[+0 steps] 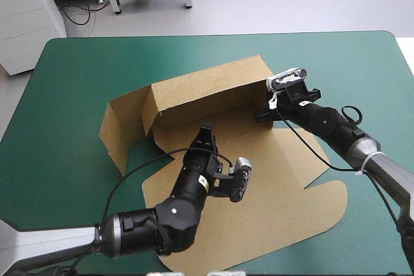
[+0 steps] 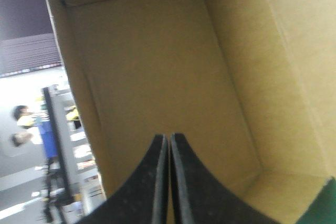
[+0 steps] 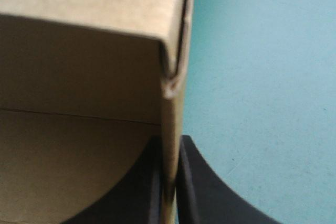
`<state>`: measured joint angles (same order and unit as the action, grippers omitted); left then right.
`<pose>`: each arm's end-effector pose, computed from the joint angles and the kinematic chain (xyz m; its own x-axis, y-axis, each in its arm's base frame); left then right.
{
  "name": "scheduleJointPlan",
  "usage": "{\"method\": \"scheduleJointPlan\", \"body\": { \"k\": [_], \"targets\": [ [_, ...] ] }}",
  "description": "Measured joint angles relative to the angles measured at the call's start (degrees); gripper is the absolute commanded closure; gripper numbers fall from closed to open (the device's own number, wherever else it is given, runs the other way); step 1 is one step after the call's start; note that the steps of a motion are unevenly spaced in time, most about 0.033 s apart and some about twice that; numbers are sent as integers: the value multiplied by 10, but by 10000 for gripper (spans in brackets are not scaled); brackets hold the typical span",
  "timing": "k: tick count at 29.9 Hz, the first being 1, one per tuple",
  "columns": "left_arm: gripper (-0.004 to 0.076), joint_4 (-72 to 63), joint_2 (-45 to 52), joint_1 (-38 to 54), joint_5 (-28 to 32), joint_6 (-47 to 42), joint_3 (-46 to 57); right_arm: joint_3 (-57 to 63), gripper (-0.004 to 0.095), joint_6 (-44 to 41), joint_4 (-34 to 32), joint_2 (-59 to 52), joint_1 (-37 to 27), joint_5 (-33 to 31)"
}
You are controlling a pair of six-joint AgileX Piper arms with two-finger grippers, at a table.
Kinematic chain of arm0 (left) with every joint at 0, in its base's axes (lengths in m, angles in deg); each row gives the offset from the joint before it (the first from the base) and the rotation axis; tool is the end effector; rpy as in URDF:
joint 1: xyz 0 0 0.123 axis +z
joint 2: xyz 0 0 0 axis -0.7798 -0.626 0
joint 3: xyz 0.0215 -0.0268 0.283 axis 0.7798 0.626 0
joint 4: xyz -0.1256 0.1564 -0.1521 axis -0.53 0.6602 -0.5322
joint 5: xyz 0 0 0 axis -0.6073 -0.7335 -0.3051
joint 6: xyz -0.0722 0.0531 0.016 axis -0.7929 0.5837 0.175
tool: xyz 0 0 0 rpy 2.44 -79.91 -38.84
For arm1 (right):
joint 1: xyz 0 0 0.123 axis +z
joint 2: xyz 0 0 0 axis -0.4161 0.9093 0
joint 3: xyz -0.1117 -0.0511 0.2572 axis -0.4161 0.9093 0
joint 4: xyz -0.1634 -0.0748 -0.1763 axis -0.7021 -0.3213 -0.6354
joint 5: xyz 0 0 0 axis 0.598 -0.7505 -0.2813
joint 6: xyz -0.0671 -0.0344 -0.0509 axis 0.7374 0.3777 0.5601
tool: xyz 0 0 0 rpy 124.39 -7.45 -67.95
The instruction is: Fold the box
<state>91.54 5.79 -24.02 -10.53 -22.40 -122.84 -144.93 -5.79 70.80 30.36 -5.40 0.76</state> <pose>0.1419 -0.2631 0.3055 0.2736 0.9617 0.0144 0.4273 -0.1349 0.8940 0.3175 0.1169 0.2725 -0.4185 -0.2567 -0.8712 -0.4289 0.9014 -0.0595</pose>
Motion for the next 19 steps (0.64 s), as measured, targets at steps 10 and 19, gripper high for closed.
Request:
{"method": "scheduleJointPlan", "body": {
  "k": [10, 19],
  "targets": [
    [732, -486, 6, 298, -19, 337, -278, 0, 930, 0, 9, 0, 0, -11],
    [733, -849, 5, 670, -106, 425, -371, 0, 930, 0, 10, 0, 0, -17]
  ]
}}
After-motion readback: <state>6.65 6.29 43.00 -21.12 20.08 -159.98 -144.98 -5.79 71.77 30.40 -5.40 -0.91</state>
